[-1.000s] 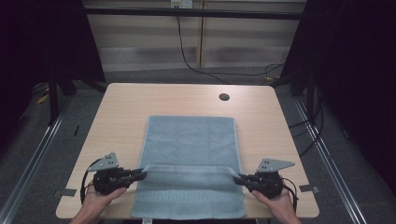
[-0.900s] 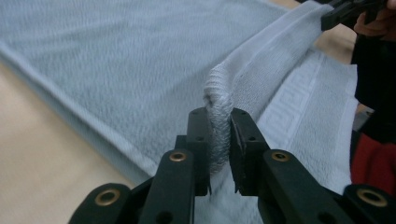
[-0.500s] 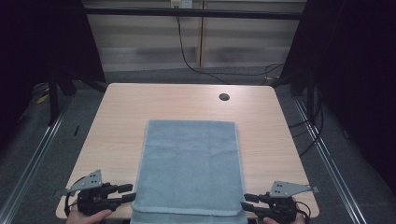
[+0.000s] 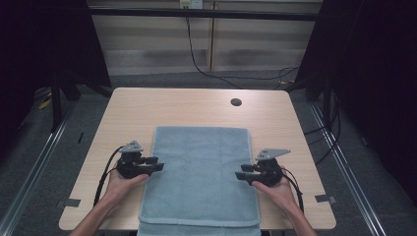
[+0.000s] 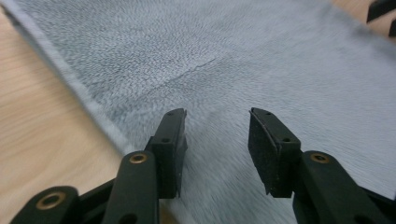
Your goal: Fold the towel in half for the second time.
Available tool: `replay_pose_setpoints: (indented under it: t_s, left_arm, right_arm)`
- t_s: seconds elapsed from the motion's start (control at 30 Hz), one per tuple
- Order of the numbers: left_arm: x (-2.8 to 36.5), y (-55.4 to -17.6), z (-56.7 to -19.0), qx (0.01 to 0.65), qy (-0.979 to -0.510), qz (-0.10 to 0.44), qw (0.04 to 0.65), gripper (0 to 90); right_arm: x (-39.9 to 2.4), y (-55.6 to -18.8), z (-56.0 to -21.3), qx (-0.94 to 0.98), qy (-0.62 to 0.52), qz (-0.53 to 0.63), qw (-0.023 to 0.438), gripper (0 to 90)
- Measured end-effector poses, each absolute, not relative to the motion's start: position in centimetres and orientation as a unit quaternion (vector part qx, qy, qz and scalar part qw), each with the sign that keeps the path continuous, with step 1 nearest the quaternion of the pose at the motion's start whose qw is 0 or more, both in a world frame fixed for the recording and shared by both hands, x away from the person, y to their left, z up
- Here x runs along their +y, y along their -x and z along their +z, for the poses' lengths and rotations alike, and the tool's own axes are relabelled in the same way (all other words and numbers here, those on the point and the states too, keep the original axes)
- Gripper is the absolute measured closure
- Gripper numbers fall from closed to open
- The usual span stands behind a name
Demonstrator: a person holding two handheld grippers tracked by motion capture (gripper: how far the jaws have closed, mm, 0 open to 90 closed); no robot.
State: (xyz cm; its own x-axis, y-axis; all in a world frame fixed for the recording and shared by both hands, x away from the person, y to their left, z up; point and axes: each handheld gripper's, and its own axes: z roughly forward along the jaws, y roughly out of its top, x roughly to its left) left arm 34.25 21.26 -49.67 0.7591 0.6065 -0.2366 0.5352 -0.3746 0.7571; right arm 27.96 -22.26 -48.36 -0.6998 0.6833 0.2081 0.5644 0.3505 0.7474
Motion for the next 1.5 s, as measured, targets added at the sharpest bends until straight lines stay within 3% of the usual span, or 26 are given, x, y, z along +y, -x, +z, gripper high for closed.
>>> replay_pose_setpoints:
  t_s: [0.23, 0.73, 0.97, 1.27, 1.5]
  left_arm:
    - [21.2, -34.1, -50.5, 0.337, -0.836, 0.041, 0.431, 55.4]
    - [22.6, -27.8, -50.1, 0.303, -0.854, 0.004, 0.423, 58.5]
    - [23.2, -27.0, -49.6, 0.300, -0.852, -0.006, 0.428, 52.7]
    - [23.7, -32.3, -47.4, 0.343, -0.823, 0.048, 0.450, 47.3]
    - [23.7, -36.9, -47.9, 0.375, -0.806, 0.062, 0.453, 43.4]
  right_arm:
    - [-21.1, -30.4, -50.0, 0.829, -0.394, 0.389, 0.079, 56.3]
    - [-21.0, -24.3, -49.8, 0.845, -0.367, 0.385, 0.060, 56.3]
    - [-20.5, -22.8, -49.0, 0.853, -0.362, 0.373, 0.052, 51.6]
    - [-22.0, -28.3, -46.0, 0.817, -0.380, 0.421, 0.103, 49.9]
    - [-23.5, -34.9, -47.2, 0.806, -0.417, 0.401, 0.127, 50.3]
